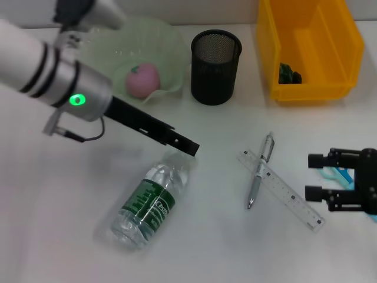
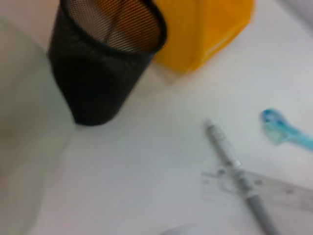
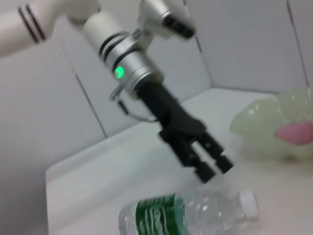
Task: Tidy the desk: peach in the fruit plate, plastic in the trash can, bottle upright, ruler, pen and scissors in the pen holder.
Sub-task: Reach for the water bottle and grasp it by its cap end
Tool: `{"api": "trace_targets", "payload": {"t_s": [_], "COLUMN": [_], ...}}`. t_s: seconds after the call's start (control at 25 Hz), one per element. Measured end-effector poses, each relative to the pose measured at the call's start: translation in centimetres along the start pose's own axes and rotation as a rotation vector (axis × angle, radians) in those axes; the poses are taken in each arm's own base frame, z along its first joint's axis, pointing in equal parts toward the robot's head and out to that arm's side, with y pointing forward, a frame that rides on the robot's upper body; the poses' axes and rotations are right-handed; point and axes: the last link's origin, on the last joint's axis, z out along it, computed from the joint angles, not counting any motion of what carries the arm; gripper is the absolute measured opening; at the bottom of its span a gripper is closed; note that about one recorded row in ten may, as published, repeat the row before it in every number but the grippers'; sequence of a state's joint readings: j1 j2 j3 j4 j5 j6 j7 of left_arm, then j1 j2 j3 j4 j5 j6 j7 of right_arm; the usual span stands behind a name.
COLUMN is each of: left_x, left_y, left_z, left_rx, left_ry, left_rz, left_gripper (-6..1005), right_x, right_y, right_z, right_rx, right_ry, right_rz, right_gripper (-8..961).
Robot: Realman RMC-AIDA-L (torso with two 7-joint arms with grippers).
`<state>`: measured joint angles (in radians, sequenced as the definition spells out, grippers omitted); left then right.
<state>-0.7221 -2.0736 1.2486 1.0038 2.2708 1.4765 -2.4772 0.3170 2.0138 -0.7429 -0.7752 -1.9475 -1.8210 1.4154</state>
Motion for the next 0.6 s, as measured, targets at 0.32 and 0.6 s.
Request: {"api": "trace_targets", "payload": {"t_s": [0.32,0.6], "left_x": [1.9,1.7], "left_y": [0.9,1.3], "left_z": [2.8,4.1], "left_rx": [0.139,0.168], "left_ry": [-0.073,-0.085], "left_rz": [0.045,0.053], "left_gripper": [753,751], "right_x": [1.3,1.5], "right_y": [0.2,0.3], "right_z": [0.5,0.5], "right_rx": [-0.019,-0.012], "right_ry": [0.038,0.036], "right_rz": [0.002,0.005], "right_gripper": [749,750]}}
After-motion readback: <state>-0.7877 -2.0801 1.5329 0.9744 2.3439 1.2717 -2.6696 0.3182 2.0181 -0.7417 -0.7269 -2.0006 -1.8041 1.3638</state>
